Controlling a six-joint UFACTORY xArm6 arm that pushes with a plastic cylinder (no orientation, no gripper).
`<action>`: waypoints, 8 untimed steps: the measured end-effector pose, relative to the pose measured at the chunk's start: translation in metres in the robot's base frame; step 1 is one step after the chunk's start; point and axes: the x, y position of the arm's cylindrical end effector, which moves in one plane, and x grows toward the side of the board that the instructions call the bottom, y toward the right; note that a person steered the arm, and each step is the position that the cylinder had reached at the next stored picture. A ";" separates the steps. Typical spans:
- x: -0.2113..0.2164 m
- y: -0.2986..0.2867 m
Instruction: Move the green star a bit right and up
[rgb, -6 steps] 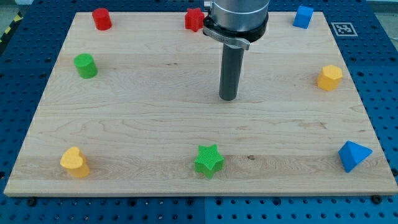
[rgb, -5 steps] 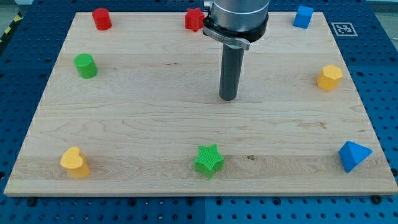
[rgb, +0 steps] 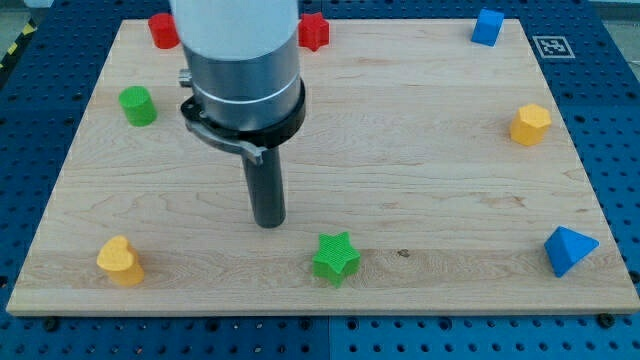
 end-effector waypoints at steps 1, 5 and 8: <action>0.021 0.000; 0.043 0.029; 0.085 0.028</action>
